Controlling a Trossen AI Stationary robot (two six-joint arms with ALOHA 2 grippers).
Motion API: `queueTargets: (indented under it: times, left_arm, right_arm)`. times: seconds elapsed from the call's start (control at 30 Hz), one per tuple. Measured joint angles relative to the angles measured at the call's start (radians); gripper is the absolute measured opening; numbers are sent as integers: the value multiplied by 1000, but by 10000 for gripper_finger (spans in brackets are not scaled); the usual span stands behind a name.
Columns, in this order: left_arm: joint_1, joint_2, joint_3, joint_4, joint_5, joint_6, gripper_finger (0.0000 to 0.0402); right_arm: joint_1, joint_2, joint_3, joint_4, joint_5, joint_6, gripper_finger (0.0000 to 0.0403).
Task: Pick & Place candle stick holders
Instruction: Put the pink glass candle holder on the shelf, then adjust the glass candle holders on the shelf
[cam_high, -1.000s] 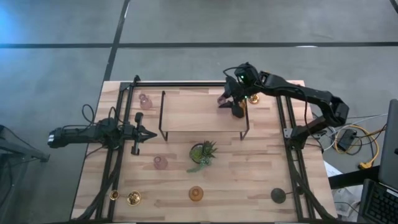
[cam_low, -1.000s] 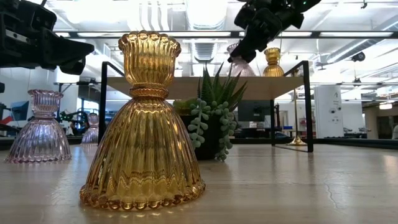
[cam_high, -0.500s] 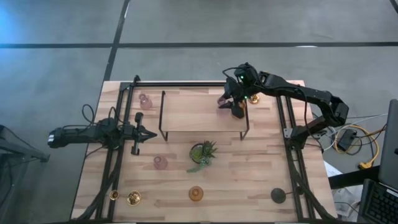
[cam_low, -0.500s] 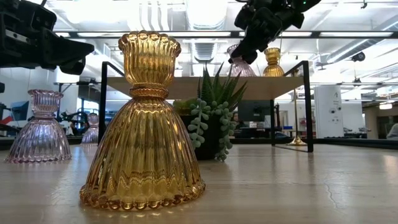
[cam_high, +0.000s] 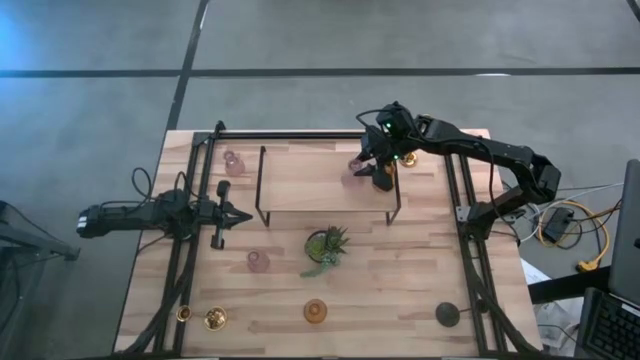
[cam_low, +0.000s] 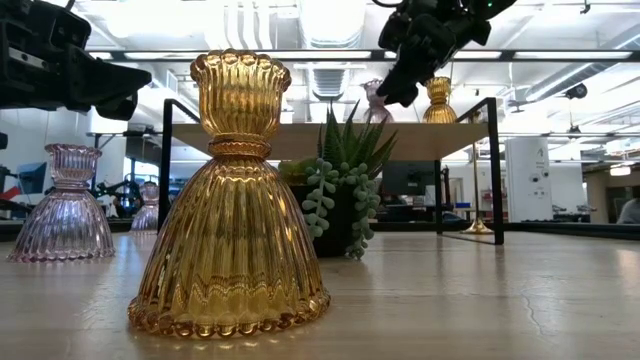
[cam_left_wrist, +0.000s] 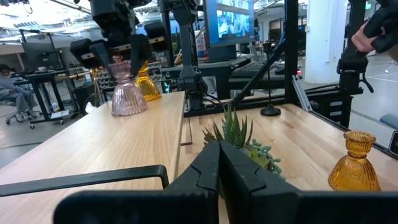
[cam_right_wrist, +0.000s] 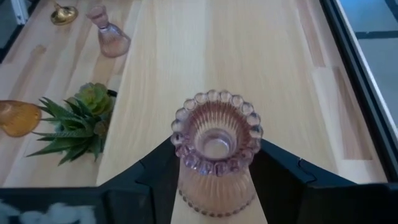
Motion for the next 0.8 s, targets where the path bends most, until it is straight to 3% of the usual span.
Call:
queueTargets:
  times: [0.43,0.67,0.8]
  left_arm:
    - [0,0,0,0,0,0,12]
    - [0,0,0,0,0,0,12]
    - [0,0,0,0,0,0,12]
  right_arm:
    - [0,-13,35,-71,7,15,230]
    - [0,-14,114,-118,34,15,229]
    - [0,-14,210,-246,39,15,221]
